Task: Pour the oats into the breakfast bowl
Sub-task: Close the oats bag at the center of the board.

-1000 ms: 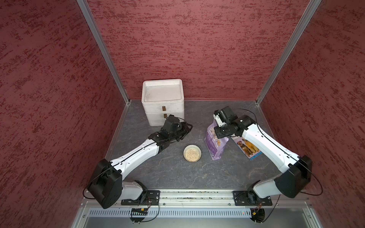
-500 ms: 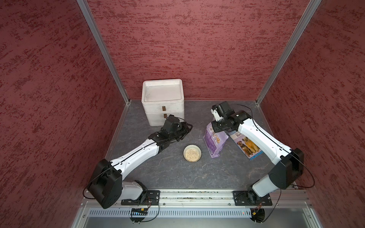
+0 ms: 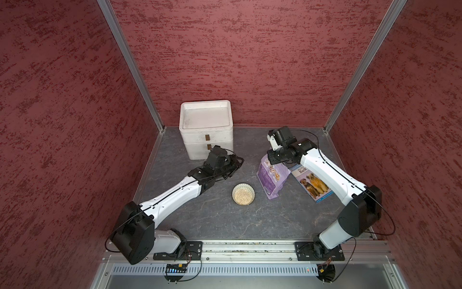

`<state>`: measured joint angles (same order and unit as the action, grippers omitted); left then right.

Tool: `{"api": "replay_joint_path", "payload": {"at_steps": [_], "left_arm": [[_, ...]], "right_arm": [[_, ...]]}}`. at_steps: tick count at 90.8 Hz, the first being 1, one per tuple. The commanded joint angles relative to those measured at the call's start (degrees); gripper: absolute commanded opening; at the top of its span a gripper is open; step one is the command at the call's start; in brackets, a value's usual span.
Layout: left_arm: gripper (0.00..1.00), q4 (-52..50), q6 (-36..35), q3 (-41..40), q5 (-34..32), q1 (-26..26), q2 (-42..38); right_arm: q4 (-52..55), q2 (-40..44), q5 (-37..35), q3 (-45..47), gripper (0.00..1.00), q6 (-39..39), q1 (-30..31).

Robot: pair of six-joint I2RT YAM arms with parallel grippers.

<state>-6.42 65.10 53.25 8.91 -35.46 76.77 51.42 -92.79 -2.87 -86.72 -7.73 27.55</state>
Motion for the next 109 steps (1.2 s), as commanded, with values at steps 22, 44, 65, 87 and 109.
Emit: {"api": "replay_joint_path", "payload": {"at_steps": [22,44,65,87,109], "left_arm": [[0.49,-0.3,-0.5,0.0,0.0,-0.5,-1.6],[0.49,-0.5,-0.6,-0.3,-0.5,-0.4,-2.5],[0.5,-0.7,-0.6,-0.1,-0.6,-0.4,-2.8],[0.49,-1.0,-0.7,-0.2,-0.8,-0.4,-3.2],[0.49,-1.0,-0.8,0.1,-0.7,-0.4,-2.7]], "right_arm": [[-6.4,0.6,1.7,-1.9,0.0,-0.5,-2.0],[-7.3,5.6,0.8,-0.4,0.97,0.5,-2.4],[-4.5,6.8,-0.2,-2.2,0.99,1.0,-2.4],[0.6,5.6,3.7,-2.4,0.9,1.6,-2.4],[7.6,4.9,5.2,-2.2,0.61,5.5,-2.4]]}}
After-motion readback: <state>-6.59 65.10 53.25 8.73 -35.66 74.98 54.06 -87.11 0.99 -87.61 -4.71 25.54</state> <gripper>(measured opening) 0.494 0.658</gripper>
